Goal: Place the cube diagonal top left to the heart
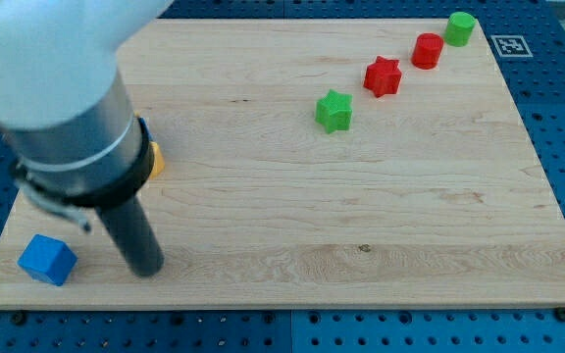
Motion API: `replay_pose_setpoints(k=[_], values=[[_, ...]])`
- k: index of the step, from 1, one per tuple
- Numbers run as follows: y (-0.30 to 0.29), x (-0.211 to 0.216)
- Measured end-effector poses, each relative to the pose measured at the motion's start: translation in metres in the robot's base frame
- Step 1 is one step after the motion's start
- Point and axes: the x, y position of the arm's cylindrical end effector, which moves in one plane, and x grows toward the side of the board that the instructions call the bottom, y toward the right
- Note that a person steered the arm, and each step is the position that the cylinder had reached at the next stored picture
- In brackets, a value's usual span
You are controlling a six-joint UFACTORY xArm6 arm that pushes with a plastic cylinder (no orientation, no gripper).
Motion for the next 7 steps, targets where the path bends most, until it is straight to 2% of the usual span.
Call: replay_pose_setpoints(k=[1,2,3,4,6,7], values=[[0.001,0.018],[-0.024,0.017],[-0.085,0.018],[-0.104,0.017],[-0.115,0.015],[-0.115,0.000]])
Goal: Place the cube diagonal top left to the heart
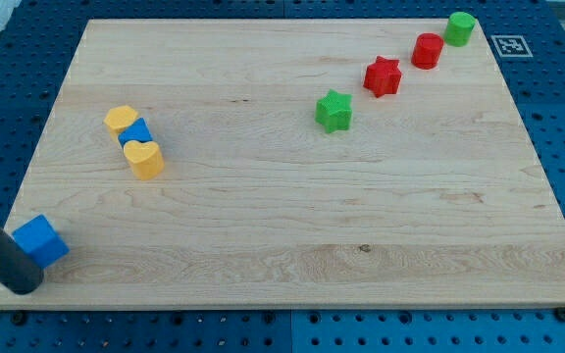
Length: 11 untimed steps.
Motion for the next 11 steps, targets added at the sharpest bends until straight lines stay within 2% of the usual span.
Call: replay_pose_setpoints(k=[7,8,9,10,11], values=[[0.000,-0.136],[0.003,-0.135],[0.051,-0.069],[0.149,-0.024],[0.286,-0.033]])
